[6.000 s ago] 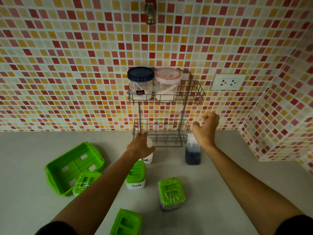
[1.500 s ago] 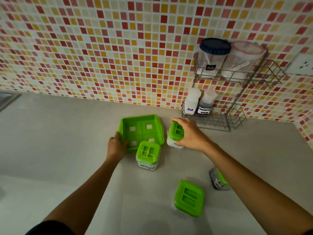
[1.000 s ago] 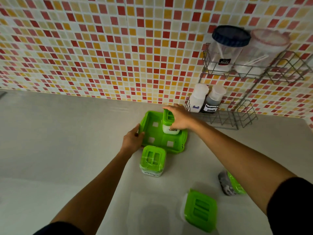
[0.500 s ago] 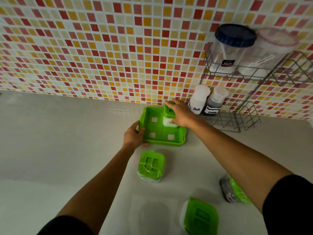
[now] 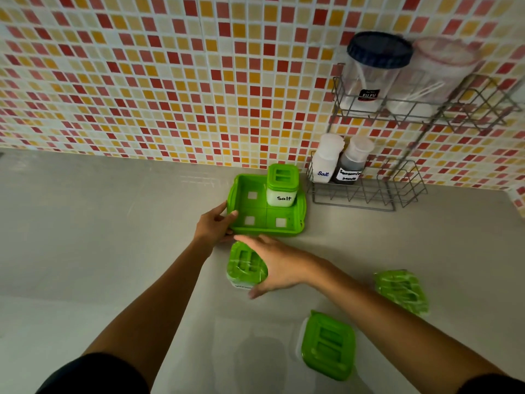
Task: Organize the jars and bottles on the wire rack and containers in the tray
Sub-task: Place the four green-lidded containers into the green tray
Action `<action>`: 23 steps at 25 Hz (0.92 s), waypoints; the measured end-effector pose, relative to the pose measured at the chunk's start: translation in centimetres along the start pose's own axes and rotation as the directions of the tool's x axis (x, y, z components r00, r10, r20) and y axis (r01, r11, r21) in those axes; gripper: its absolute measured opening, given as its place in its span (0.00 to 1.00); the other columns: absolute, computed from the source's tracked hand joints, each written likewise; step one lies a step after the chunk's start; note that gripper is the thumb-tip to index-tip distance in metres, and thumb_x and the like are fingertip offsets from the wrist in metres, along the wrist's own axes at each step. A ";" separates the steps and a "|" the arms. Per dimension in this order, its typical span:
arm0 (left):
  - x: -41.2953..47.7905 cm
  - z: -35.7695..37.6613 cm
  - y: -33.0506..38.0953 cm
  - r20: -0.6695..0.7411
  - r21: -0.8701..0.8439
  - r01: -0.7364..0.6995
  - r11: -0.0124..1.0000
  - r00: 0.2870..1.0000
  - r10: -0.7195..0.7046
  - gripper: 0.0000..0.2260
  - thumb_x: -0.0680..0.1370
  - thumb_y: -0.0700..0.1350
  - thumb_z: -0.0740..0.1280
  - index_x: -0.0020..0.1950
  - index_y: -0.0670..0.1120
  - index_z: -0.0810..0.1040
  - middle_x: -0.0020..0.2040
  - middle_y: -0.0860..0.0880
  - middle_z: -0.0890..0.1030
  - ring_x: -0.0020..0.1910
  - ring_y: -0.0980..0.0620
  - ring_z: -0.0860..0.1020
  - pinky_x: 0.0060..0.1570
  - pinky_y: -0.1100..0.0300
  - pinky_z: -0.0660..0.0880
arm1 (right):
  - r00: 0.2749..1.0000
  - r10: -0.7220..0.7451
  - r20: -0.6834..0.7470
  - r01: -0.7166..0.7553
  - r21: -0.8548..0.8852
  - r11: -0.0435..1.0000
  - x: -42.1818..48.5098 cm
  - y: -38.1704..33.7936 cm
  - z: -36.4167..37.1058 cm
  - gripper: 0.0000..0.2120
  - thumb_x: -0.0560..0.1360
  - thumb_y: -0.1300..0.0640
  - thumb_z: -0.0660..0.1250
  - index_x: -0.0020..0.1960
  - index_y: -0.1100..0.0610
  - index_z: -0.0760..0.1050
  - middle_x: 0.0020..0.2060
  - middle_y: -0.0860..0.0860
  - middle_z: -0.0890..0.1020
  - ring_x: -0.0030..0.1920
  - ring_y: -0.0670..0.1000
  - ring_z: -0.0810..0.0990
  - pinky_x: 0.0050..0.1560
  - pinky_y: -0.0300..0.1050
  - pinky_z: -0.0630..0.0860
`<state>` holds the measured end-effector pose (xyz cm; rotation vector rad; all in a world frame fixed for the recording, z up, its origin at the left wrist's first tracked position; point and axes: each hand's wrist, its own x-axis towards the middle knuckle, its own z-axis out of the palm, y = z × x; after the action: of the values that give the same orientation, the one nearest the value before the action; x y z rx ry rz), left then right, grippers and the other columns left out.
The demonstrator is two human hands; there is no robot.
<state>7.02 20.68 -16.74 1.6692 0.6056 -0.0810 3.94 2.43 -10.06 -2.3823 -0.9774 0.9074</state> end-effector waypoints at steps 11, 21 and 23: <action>-1.2 -1.3 -0.4 0.116 -0.281 0.080 0.956 0.992 -0.049 0.17 0.77 0.37 0.65 0.66 0.38 0.73 0.62 0.38 0.78 0.54 0.47 0.78 0.52 0.61 0.79 | 0.890 -0.023 -0.456 0.021 -0.008 1.000 4.6 0.3 -8.8 0.46 0.61 0.49 0.77 0.72 0.51 0.57 0.68 0.55 0.64 0.64 0.51 0.66 0.59 0.44 0.66; -0.9 -1.0 -0.8 0.091 -0.296 0.079 0.952 0.994 -0.054 0.17 0.77 0.37 0.65 0.66 0.38 0.73 0.62 0.39 0.78 0.55 0.49 0.77 0.50 0.64 0.79 | 0.934 0.156 -0.320 -0.272 -0.355 0.894 11.5 2.5 -12.3 0.46 0.66 0.40 0.71 0.74 0.54 0.52 0.71 0.58 0.66 0.69 0.60 0.64 0.68 0.58 0.56; -0.9 -1.0 -0.7 0.084 -0.294 0.079 0.952 0.995 -0.056 0.17 0.77 0.37 0.65 0.66 0.39 0.73 0.62 0.39 0.78 0.55 0.49 0.78 0.51 0.63 0.79 | 0.940 0.161 -0.301 -0.274 -0.384 0.881 11.7 2.3 -12.7 0.46 0.66 0.42 0.71 0.75 0.55 0.51 0.71 0.59 0.65 0.70 0.60 0.63 0.69 0.59 0.55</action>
<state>5.61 21.34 -16.85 1.3479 0.5872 -0.0963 20.26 7.86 -7.23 -2.9361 -0.8781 0.4596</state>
